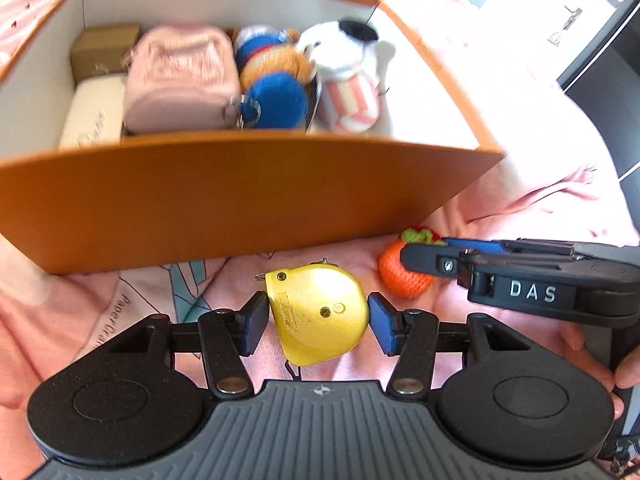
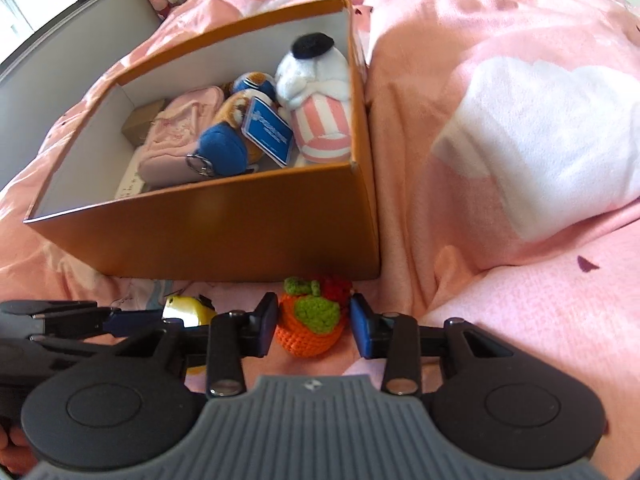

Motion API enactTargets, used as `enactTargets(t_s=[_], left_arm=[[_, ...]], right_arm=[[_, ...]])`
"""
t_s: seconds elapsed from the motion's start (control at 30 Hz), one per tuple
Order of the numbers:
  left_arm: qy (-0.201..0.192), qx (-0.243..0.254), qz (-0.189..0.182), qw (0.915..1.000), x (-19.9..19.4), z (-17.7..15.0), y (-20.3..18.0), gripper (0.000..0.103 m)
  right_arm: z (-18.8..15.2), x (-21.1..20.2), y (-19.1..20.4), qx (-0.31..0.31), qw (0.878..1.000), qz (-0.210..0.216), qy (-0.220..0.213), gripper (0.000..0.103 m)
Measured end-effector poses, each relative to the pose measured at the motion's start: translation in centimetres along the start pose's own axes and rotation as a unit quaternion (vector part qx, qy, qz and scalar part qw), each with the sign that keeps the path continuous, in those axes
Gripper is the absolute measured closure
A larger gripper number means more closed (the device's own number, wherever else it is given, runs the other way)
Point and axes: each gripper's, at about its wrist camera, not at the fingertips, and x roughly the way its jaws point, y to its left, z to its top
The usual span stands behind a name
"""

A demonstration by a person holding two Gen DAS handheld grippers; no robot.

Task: Organize objects
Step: 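Grasp the yellow tape measure with the left tool while the right tool grasps the crocheted fruit, then carry the tape measure into the box while the right tool carries the crocheted fruit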

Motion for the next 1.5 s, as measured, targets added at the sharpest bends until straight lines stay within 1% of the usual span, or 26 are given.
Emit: enactTargets(t_s=[0.07,0.23,0.4,0.47,0.6,0.67,0.77,0.87,1.03,1.1,1.17,1.3,1.43,1.5], left_arm=[[-0.011,0.009,-0.010,0.9998,-1.4,0.1,-0.4,0.041],[-0.046,0.049,-0.027,0.9974,-4.7,0.2,-1.5,0.041],[-0.089,0.108,-0.030,0.9897,-6.9,2.9,-3.6,0.041],[-0.098,0.114,-0.029,0.9882,-7.6,4.2,-3.7,0.041],[-0.106,0.112,-0.027,0.9876,-7.5,6.8,-3.4,0.041],[-0.097,0.099,-0.029,0.9900,-6.4,8.2,-3.0,0.041],[-0.078,0.089,-0.029,0.9925,-4.1,9.4,-2.5,0.041],[-0.051,0.087,-0.037,0.9942,-1.8,9.9,-2.0,0.041],[-0.014,0.070,-0.031,0.9970,1.0,10.1,-1.1,0.041],[-0.003,0.064,-0.028,0.9975,1.7,10.1,-0.8,0.041],[0.006,0.063,-0.013,0.9979,2.1,10.1,-0.7,0.041],[0.019,0.068,-0.001,0.9975,2.6,10.2,-0.4,0.041],[0.034,0.070,0.003,0.9970,3.1,10.3,-0.2,0.041],[0.041,0.067,0.009,0.9969,3.5,10.4,-0.1,0.041]], right_arm=[[0.0,-1.2,0.3,-0.008,1.000,0.008,-0.005,0.063],[0.5,-5.6,1.1,-0.038,0.998,0.027,-0.037,0.063],[3.0,-9.1,2.0,-0.074,0.994,0.041,-0.075,0.063],[4.3,-9.6,2.2,-0.085,0.992,0.045,-0.084,0.063],[6.8,-10.2,2.2,-0.112,0.988,0.033,-0.096,0.063],[7.8,-10.0,2.2,-0.122,0.988,0.026,-0.095,0.063],[9.4,-8.0,2.1,-0.141,0.987,0.029,-0.075,0.063],[10.2,-5.8,2.4,-0.184,0.982,0.021,-0.045,0.063],[10.9,-3.0,2.3,-0.238,0.971,-0.003,-0.002,0.063],[10.9,-2.3,2.7,-0.267,0.964,-0.005,0.008,0.063],[10.8,-1.7,3.1,-0.294,0.956,-0.012,0.020,0.063],[10.6,0.1,4.3,-0.353,0.934,-0.033,0.048,0.063],[10.3,1.6,5.2,-0.397,0.914,-0.051,0.066,0.063],[10.4,1.8,5.4,-0.403,0.910,-0.046,0.079,0.062]])
